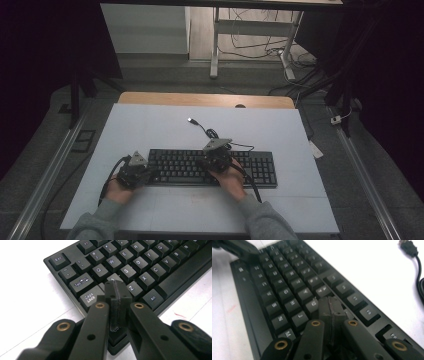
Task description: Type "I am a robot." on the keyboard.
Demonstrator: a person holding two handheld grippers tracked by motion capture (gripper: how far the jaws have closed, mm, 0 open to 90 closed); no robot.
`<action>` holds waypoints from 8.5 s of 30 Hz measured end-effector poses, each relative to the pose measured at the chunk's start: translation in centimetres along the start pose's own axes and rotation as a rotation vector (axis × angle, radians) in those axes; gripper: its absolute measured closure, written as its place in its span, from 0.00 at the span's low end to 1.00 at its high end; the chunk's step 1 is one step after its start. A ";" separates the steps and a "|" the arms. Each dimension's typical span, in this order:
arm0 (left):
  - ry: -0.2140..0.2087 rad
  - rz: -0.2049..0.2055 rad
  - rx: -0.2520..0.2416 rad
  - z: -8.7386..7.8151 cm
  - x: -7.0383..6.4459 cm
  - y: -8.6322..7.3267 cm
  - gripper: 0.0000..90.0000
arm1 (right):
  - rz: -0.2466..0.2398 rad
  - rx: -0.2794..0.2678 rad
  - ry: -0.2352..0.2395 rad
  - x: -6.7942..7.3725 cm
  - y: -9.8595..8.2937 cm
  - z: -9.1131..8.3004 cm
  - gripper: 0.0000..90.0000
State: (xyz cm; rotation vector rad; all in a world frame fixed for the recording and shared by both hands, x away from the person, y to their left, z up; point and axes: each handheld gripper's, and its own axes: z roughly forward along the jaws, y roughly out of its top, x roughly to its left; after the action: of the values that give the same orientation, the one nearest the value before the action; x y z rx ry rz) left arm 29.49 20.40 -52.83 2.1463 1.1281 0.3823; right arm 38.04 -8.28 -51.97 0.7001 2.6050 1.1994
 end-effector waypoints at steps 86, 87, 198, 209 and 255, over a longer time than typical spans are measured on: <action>-0.152 0.136 -0.020 0.0 -3.7 4.2 0.47 | 0.079 -0.107 -0.047 -2.1 -4.6 -8.6 0.52; -0.156 0.145 -0.014 0.2 -3.9 4.4 0.48 | 0.082 -0.106 -0.051 -2.2 -4.8 -8.8 0.52; -0.077 -0.049 -0.101 -0.2 -0.1 3.3 0.48 | 0.077 -0.097 -0.079 -2.6 -5.1 -9.3 0.51; -0.071 -0.047 -0.046 0.3 0.9 2.8 0.74 | 0.076 -0.091 -0.081 -2.6 -5.2 -9.2 0.50; -0.079 -0.024 -0.113 -0.6 0.3 3.1 0.74 | 0.068 -0.087 -0.091 -2.6 -5.2 -9.2 0.50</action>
State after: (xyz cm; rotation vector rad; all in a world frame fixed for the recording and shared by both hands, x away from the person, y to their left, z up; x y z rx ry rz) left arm 31.24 19.67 -50.33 2.0296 1.0615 0.3395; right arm 35.24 -18.61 -49.89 0.8125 2.4576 1.2603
